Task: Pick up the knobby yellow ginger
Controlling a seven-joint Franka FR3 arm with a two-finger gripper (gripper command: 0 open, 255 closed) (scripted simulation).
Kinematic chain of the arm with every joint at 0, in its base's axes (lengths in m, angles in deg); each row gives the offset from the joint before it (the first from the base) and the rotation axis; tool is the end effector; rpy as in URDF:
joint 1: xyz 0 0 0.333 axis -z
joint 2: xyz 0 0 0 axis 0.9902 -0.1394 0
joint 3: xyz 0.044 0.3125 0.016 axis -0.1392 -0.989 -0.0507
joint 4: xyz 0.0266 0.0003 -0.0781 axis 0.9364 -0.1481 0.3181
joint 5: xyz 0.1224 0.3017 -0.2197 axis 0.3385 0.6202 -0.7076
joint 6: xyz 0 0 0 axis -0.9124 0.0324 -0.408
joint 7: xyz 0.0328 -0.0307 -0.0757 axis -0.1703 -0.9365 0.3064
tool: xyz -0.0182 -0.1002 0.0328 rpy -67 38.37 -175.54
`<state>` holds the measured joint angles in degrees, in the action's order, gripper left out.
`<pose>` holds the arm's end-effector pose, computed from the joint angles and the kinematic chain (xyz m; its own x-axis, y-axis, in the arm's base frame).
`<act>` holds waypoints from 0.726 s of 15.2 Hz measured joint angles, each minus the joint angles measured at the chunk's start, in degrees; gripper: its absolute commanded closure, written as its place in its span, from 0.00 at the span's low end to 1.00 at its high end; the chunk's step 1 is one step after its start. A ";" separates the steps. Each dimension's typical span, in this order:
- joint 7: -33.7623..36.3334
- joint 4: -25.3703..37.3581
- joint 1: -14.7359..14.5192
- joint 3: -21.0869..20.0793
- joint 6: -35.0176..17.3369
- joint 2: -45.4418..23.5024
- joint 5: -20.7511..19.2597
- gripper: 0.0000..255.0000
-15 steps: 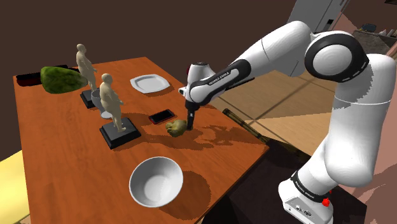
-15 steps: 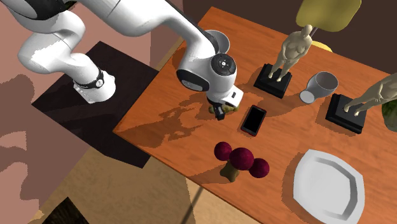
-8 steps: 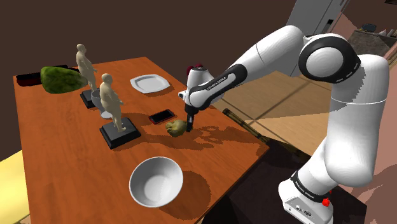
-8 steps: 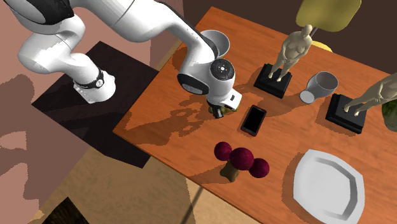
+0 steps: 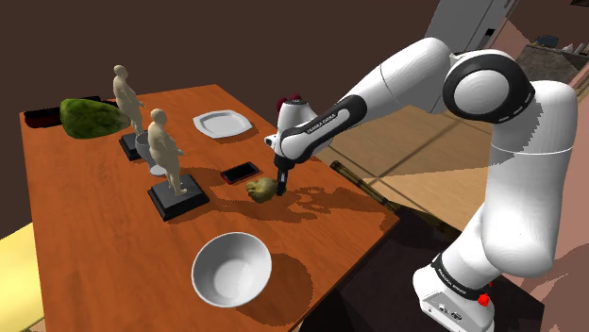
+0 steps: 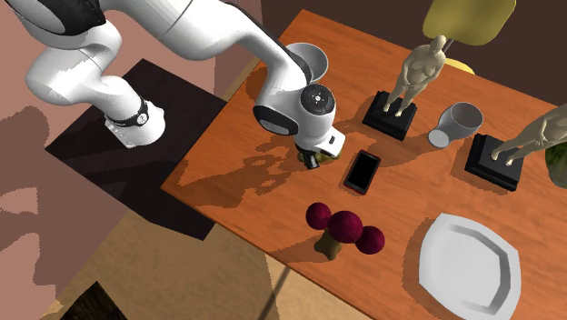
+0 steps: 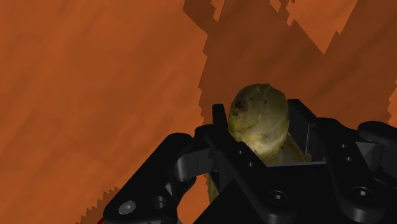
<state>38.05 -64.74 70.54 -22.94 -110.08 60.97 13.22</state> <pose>0.5777 0.1625 0.2198 0.6656 0.7455 0.0349 0.7455 -0.6619 -0.0783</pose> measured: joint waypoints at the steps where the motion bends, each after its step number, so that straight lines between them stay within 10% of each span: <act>1: 0.01 0.17 0.00 -0.01 0.27 0.09 0.00 1.00; 11: 0.36 0.69 0.15 -0.06 6.05 5.38 0.01 1.00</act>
<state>38.42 -64.05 70.69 -23.00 -104.03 66.36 13.24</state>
